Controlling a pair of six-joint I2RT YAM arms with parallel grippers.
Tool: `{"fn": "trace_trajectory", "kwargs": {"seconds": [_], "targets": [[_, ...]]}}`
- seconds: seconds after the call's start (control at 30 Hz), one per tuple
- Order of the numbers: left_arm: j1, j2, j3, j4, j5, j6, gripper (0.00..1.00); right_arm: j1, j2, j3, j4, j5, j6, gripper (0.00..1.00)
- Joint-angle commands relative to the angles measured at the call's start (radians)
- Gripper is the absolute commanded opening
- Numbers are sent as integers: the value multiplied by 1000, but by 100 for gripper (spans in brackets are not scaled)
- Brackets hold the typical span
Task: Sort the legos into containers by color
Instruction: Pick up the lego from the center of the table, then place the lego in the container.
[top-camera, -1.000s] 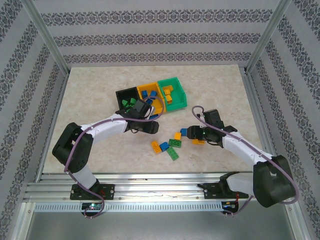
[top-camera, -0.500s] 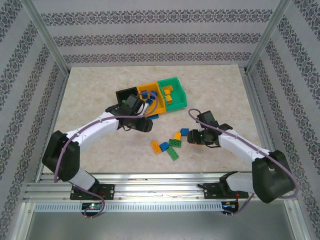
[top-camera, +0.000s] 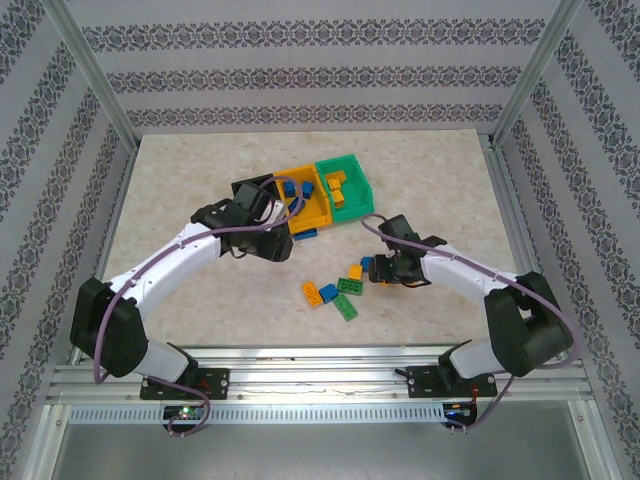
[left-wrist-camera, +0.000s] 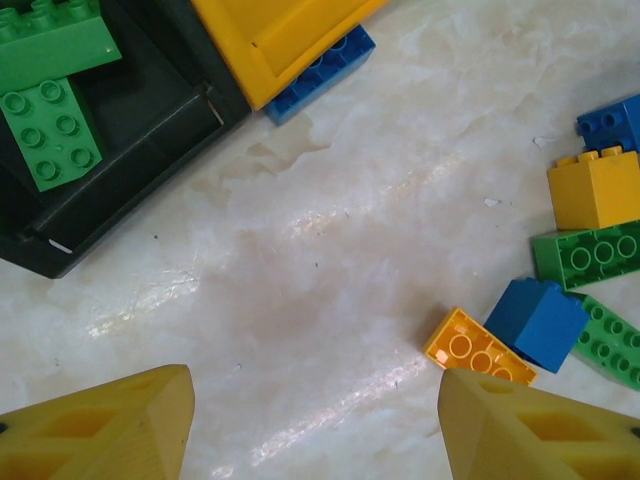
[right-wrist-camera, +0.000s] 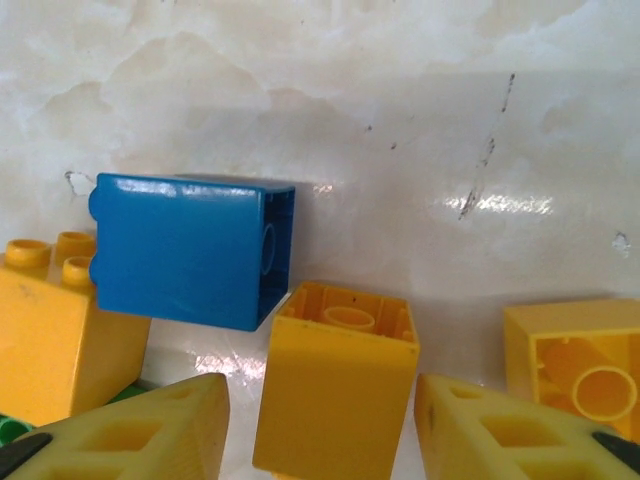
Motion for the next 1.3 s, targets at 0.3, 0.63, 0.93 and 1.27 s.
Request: {"fn": "trace_trajectory", "kwargs": {"seconds": [0.3, 0.63, 0.93, 1.27], "targets": [[145, -16, -4, -17, 126, 30, 64, 34, 38, 59, -43, 20, -13, 25], [254, 26, -6, 9, 307, 0, 64, 26, 31, 226, 27, 36, -78, 25], [257, 71, 4, -5, 324, 4, 64, -10, 393, 655, 98, -51, -153, 27], [258, 50, 4, -12, 294, 10, 65, -36, 514, 795, 78, -48, -202, 51]]}}
